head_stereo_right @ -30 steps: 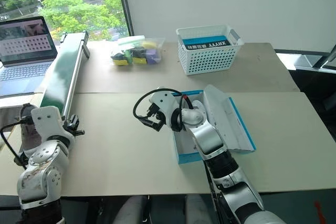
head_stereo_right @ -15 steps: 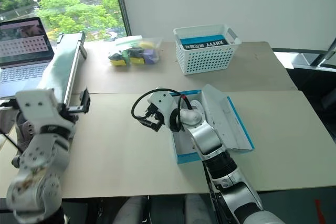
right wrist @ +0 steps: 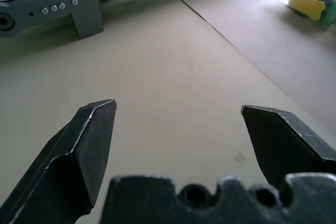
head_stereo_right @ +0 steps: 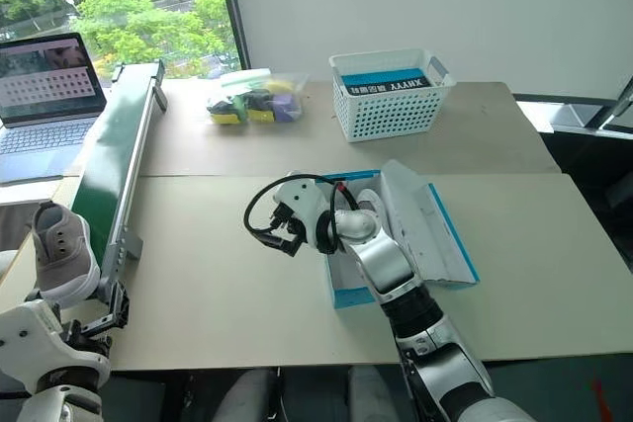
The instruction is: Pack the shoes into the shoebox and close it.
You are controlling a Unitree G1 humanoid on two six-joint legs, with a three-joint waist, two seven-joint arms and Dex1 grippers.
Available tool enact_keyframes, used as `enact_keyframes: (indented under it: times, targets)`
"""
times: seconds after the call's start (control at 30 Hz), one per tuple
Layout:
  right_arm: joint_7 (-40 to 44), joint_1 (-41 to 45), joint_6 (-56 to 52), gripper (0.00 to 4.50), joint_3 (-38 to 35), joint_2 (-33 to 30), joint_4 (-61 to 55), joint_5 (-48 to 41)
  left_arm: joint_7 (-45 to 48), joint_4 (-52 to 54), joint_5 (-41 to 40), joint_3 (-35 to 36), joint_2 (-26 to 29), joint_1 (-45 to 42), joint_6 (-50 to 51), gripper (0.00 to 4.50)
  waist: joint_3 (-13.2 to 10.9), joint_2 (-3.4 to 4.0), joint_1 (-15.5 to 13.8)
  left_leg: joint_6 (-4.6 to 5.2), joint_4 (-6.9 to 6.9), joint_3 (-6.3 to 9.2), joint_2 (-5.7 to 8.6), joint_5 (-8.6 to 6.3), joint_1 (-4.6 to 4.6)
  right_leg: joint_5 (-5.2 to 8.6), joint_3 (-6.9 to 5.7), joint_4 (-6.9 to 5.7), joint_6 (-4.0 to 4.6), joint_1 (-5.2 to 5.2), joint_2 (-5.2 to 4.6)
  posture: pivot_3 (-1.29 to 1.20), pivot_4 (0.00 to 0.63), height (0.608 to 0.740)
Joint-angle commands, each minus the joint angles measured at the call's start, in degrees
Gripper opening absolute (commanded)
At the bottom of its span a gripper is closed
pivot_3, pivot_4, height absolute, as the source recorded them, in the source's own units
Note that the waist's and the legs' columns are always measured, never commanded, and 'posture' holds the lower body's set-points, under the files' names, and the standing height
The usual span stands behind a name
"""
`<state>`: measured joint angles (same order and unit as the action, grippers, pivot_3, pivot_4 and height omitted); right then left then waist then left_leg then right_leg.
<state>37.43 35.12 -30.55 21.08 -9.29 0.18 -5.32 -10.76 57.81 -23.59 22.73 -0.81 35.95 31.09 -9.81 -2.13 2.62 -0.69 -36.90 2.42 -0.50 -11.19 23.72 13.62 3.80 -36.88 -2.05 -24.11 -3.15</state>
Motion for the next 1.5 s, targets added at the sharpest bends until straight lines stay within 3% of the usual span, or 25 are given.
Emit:
enact_keyframes:
  times: [0.03,0.17,0.3,0.6,1.4,1.5]
  targets:
    - [0.40,0.45,0.47,4.50,-0.58,0.00,-1.75,-0.40,-0.27,-0.35,-4.08,4.81,-0.77,-0.68,-0.68,4.46,0.00,-0.01,0.08,0.00,0.00,-0.02,-0.01,0.00,0.01,-0.05,0.01,0.00,0.08,-0.02,0.00,0.00,0.150,0.737]
    - [0.29,0.15,0.12,4.50,-0.59,-0.09,-2.38,-0.52,-1.22,-5.67,-9.94,10.66,-1.52,-2.91,-0.98,4.46,0.01,-0.01,0.09,0.00,0.03,-0.01,-0.03,-0.01,0.02,-0.04,0.01,-0.01,0.09,-0.04,0.04,0.00,0.150,0.737]
    - [0.04,-0.12,-0.37,4.50,-0.86,-0.03,-2.84,-0.78,-0.75,-9.46,-10.74,13.08,1.80,-5.47,0.02,4.46,0.01,-0.02,0.03,0.00,0.01,-0.02,-0.04,-0.01,0.01,-0.04,0.01,-0.01,0.09,-0.02,0.06,0.00,0.150,0.737]
    - [-0.53,-0.25,-0.98,4.50,-1.30,0.05,-3.25,-1.06,-0.08,-15.10,-11.01,12.10,7.22,-11.33,2.82,4.46,0.02,-0.04,-0.06,-0.01,0.01,0.00,-0.06,-0.01,-0.01,-0.06,0.00,-0.07,0.11,-0.02,0.08,0.00,0.150,0.737]
    - [-1.59,-0.62,-2.19,4.50,-1.80,-0.32,-4.04,-1.13,-2.25,-18.22,-8.18,12.67,7.04,-15.37,3.71,4.46,0.03,-0.05,-0.06,-0.01,0.01,-0.01,-0.07,-0.01,-0.02,-0.07,0.01,-0.09,0.13,-0.02,0.07,0.00,0.150,0.737]
    - [-1.69,-0.50,-2.10,4.50,-1.94,-0.22,-3.83,-1.16,-2.43,-18.54,-8.28,12.86,6.98,-16.16,3.95,3.73,0.03,-0.05,-0.07,-0.01,0.01,-0.01,-0.07,-0.01,-0.02,-0.07,0.01,-0.09,0.13,-0.03,0.07,0.00,0.150,0.737]
